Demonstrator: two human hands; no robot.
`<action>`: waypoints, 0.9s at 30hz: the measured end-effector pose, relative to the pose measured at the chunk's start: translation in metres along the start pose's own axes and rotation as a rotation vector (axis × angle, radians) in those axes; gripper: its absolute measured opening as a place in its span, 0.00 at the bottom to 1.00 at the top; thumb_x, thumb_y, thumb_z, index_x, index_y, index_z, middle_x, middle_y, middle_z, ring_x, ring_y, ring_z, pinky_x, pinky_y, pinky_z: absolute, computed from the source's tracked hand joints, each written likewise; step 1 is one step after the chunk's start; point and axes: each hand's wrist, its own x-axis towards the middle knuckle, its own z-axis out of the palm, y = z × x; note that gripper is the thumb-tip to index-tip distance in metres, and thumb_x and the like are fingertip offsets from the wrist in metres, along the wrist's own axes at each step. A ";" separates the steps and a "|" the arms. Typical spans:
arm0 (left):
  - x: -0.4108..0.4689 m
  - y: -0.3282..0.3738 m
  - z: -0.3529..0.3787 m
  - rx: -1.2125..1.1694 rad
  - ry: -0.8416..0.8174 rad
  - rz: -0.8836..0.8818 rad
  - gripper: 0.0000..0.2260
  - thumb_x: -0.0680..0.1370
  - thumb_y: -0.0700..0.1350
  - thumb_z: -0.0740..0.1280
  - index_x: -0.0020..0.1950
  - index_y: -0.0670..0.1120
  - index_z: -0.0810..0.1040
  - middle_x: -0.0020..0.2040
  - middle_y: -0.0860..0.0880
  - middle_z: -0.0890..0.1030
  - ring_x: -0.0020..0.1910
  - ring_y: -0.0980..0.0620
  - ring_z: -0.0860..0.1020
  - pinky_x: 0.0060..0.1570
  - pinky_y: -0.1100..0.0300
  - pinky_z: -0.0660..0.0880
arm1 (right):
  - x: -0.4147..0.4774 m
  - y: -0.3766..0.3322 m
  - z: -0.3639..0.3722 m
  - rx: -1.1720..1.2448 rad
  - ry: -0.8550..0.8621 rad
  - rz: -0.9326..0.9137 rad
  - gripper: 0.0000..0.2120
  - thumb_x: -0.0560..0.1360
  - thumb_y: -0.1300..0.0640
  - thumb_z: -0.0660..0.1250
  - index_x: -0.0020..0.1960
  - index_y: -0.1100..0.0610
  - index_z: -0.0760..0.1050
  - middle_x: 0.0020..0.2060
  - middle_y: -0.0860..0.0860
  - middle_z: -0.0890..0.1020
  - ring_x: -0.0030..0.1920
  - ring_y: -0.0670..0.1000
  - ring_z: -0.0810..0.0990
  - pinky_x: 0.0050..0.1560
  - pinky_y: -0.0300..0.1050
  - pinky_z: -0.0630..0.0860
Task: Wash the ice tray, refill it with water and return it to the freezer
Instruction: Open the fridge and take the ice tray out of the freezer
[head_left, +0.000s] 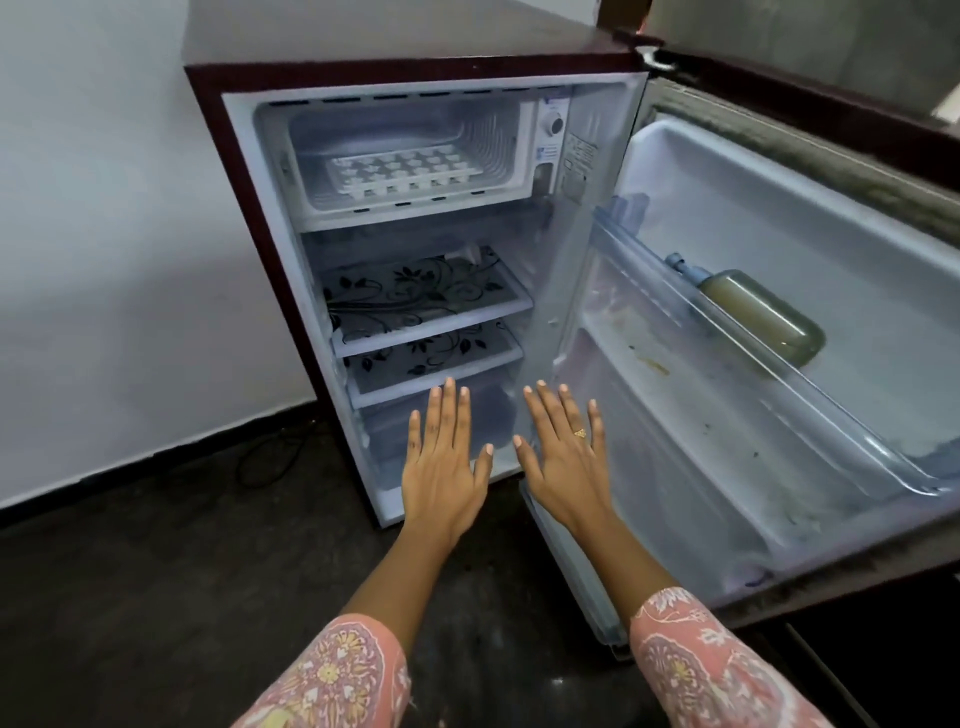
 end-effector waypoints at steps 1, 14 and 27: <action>0.005 -0.006 -0.001 -0.004 -0.001 -0.003 0.30 0.78 0.55 0.51 0.76 0.43 0.50 0.76 0.43 0.54 0.75 0.49 0.47 0.72 0.54 0.41 | 0.007 -0.005 0.003 -0.007 0.001 -0.002 0.27 0.77 0.44 0.49 0.73 0.53 0.60 0.72 0.51 0.65 0.73 0.52 0.59 0.72 0.49 0.38; 0.069 -0.060 -0.011 0.019 0.059 -0.108 0.30 0.78 0.57 0.45 0.75 0.42 0.49 0.76 0.45 0.48 0.75 0.46 0.48 0.71 0.57 0.35 | 0.097 -0.041 0.023 -0.013 0.013 -0.050 0.27 0.78 0.44 0.47 0.74 0.53 0.57 0.73 0.51 0.64 0.74 0.51 0.55 0.72 0.48 0.35; 0.209 -0.088 -0.022 -0.041 0.105 -0.211 0.30 0.81 0.56 0.47 0.76 0.42 0.39 0.77 0.45 0.40 0.75 0.51 0.37 0.72 0.56 0.33 | 0.245 -0.045 0.039 0.110 0.116 -0.078 0.30 0.76 0.42 0.42 0.75 0.53 0.54 0.75 0.50 0.59 0.75 0.51 0.52 0.69 0.43 0.28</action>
